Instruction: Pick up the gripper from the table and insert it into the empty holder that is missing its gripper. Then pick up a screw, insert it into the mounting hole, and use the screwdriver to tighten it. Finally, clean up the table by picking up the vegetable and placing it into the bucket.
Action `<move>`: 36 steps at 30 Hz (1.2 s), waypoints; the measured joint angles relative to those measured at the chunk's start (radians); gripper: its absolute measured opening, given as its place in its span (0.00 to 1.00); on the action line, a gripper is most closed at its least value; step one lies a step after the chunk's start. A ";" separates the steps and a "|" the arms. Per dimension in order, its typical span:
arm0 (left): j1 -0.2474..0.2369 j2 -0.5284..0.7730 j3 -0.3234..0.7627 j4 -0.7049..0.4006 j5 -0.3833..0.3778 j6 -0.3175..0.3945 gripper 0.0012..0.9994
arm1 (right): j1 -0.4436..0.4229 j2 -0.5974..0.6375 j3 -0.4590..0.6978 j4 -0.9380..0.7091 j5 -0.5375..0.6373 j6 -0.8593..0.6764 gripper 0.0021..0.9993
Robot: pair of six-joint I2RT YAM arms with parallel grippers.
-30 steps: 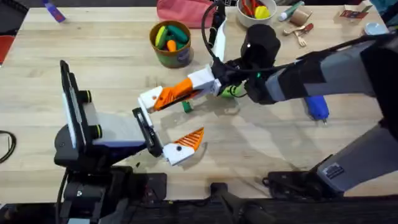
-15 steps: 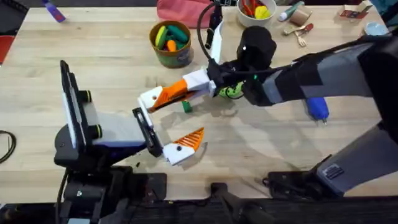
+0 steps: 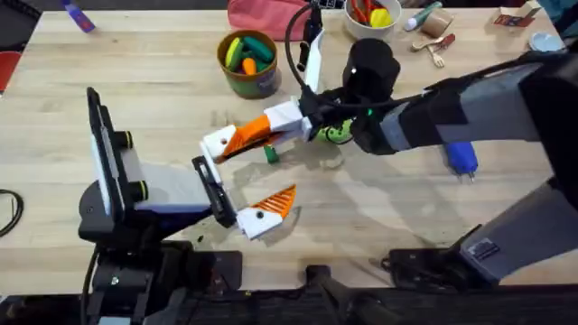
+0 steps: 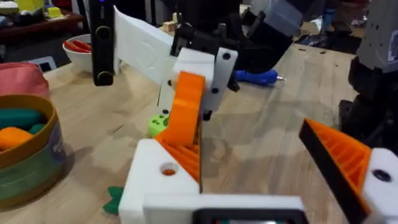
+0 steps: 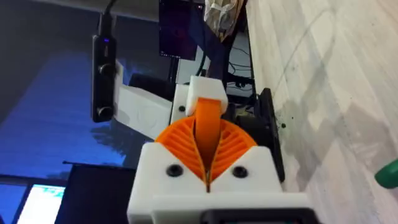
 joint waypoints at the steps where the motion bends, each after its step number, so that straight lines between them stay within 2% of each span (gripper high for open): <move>1: 0.000 0.000 0.000 0.000 0.000 0.000 0.99 | 0.000 0.000 0.000 0.000 0.000 0.000 0.01; 36: 0.004 0.000 0.000 0.001 -0.014 -0.003 0.99 | 0.009 0.012 0.025 -0.024 0.006 -0.021 0.01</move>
